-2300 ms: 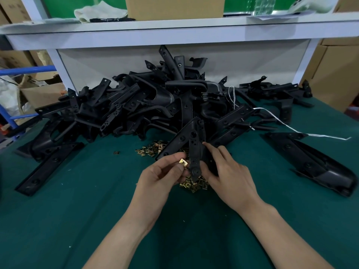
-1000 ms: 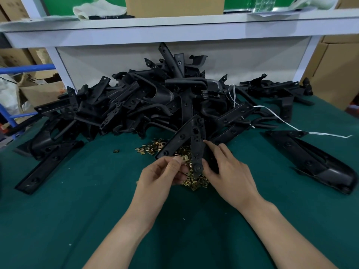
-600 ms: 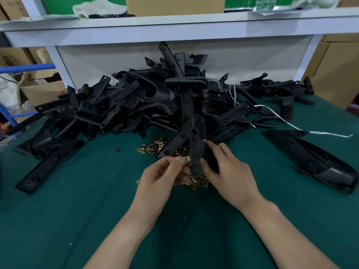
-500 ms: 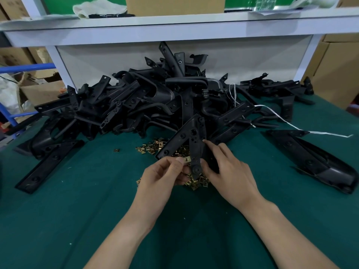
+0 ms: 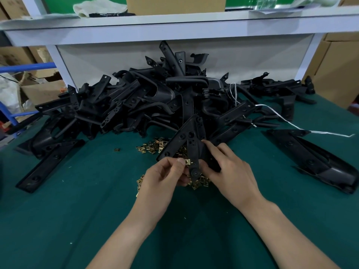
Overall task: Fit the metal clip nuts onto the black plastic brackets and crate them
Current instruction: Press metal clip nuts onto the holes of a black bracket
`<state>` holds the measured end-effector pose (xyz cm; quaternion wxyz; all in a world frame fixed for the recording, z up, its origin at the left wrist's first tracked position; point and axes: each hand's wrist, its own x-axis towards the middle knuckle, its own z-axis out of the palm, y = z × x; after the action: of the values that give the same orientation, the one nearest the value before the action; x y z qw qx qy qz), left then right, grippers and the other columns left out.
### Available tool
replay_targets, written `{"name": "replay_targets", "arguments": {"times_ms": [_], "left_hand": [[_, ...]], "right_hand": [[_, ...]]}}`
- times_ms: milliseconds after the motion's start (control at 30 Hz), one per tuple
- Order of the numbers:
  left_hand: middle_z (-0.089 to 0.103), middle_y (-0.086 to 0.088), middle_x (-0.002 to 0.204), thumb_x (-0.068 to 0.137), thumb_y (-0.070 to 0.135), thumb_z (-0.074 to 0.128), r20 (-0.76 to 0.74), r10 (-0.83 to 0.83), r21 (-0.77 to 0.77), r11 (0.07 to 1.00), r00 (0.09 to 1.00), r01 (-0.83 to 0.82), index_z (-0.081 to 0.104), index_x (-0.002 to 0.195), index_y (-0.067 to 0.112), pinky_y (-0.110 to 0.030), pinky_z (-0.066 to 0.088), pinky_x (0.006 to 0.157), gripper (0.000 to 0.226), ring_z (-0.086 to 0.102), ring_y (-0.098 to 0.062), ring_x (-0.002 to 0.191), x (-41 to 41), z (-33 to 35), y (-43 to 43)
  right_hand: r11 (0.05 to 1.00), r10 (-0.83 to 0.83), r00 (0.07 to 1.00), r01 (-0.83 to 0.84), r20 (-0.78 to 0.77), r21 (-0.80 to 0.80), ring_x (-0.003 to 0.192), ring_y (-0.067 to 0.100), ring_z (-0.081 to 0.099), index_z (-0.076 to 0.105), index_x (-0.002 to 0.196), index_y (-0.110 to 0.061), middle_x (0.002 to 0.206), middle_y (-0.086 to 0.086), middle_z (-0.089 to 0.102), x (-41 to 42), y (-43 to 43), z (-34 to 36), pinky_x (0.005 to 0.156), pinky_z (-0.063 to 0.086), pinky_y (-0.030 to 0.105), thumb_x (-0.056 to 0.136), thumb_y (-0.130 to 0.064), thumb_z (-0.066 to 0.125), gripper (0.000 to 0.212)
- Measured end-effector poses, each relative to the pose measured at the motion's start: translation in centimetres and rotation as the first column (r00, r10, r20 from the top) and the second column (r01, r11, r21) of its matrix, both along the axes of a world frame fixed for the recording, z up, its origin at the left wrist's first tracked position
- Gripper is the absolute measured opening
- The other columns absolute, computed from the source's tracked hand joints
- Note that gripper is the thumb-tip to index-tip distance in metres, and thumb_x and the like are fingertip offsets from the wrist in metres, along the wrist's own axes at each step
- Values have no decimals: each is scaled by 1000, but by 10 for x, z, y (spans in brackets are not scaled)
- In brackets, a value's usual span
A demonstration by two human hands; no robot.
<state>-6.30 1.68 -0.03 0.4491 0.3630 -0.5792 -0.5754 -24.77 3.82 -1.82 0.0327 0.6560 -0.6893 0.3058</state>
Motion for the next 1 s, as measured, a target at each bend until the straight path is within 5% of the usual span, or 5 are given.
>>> {"name": "replay_targets", "arguments": {"times_ms": [533, 667, 1000], "left_hand": [[70, 3, 71, 98, 40, 54, 102, 128, -130, 985, 986, -115, 66, 82, 15, -11, 46, 65, 32, 63, -7, 69, -7, -4, 9], [68, -12, 78, 98, 45, 53, 89, 139, -130, 983, 986, -127, 66, 84, 15, -26, 48, 66, 35, 61, -29, 75, -9, -7, 10], [64, -9, 74, 96, 49, 54, 71, 158, -114, 982, 985, -149, 66, 83, 18, -35, 47, 68, 36, 53, -17, 69, -13, -10, 12]], "right_hand": [[1000, -16, 1000, 16, -26, -11, 66, 17, 58, 47, 145, -29, 105, -12, 53, 2, 0, -1, 53, 47, 33, 94, -55, 48, 57], [999, -34, 998, 34, -52, -8, 66, 17, 59, 46, 146, -28, 104, -11, 53, 3, -1, -2, 52, 45, 31, 96, -54, 50, 57], [998, -48, 997, 45, -61, -50, 65, 19, 61, 51, 142, -24, 102, -8, 55, 8, 1, 0, 49, 38, 27, 95, -48, 57, 53]]}}
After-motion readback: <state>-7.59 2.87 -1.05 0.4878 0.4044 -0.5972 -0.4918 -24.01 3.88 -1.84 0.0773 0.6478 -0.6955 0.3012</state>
